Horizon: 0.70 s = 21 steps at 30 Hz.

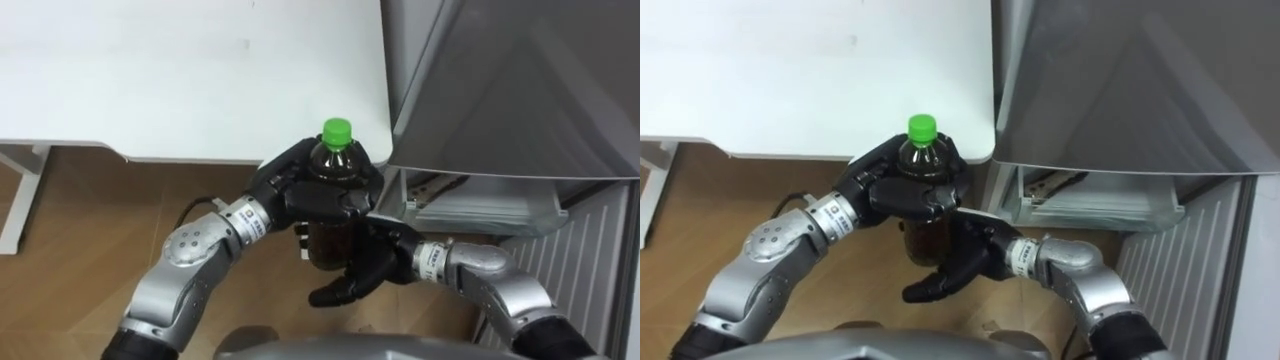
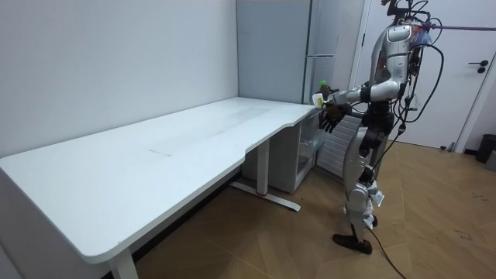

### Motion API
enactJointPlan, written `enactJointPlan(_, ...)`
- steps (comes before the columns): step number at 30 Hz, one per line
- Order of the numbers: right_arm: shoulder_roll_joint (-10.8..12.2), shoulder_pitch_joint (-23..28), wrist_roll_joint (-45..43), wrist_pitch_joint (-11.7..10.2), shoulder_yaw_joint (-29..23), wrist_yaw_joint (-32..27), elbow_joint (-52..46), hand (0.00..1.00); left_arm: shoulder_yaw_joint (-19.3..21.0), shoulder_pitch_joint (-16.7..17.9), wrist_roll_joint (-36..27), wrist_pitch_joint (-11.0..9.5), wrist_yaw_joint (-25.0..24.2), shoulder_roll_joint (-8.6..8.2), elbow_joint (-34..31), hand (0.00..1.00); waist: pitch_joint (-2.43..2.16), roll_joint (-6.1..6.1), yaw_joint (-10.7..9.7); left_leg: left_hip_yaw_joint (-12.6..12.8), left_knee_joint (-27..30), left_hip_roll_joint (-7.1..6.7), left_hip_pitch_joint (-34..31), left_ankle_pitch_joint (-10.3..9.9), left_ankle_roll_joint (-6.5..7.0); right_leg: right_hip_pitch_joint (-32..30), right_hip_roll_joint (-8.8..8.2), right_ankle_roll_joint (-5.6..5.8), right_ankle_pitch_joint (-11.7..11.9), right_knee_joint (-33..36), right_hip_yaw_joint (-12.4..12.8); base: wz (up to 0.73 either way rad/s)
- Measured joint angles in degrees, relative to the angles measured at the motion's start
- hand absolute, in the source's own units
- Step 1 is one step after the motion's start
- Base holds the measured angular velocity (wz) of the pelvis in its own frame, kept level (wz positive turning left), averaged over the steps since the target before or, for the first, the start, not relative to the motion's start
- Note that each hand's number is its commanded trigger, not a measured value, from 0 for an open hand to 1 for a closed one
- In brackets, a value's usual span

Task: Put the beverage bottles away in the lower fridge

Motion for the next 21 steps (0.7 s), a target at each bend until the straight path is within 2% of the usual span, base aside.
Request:
enactJointPlan(10,-0.2,0.3,2.6,0.1,0.1,-0.2,0.0,0.00,-0.6,0.0,0.0,0.0,-0.1,0.00,0.9,1.00,-0.27,0.67,0.2,0.0,0.1,0.16,0.3,0.0,0.00,0.0,0.05,-0.06,0.0,0.5,-0.2,0.00)
enactJointPlan(16,-0.4,0.3,5.7,0.0,0.1,-0.5,0.1,0.00,-0.9,0.0,0.0,0.0,-0.1,0.16,1.0,1.00,0.15,1.55,0.0,-0.1,0.0,0.17,0.1,0.0,0.00,0.1,0.05,-0.06,0.0,0.5,-0.5,0.01)
enactJointPlan(17,-0.5,0.3,6.5,0.0,0.0,-0.5,0.1,0.02,-1.2,0.0,0.1,0.0,0.0,0.22,1.0,1.00,0.16,1.69,0.0,-0.2,0.0,0.17,0.1,0.0,0.00,0.1,0.06,-0.06,0.0,0.5,-0.6,0.00)
enactJointPlan(19,-0.6,0.4,6.8,0.0,0.1,-0.5,0.1,1.00,-1.3,0.0,0.1,0.0,0.0,0.22,0.9,1.00,0.12,1.86,0.0,-0.2,0.0,0.17,0.1,0.0,0.00,0.1,0.06,-0.06,0.0,0.5,-0.6,0.00)
enactJointPlan(21,-0.6,0.4,6.9,0.0,0.1,-0.5,0.1,1.00,-1.3,0.0,0.1,0.0,0.0,0.22,0.9,1.00,0.09,1.95,-0.1,-0.2,0.0,0.17,0.1,0.0,0.00,0.1,0.06,-0.06,0.0,0.5,-0.6,0.00)
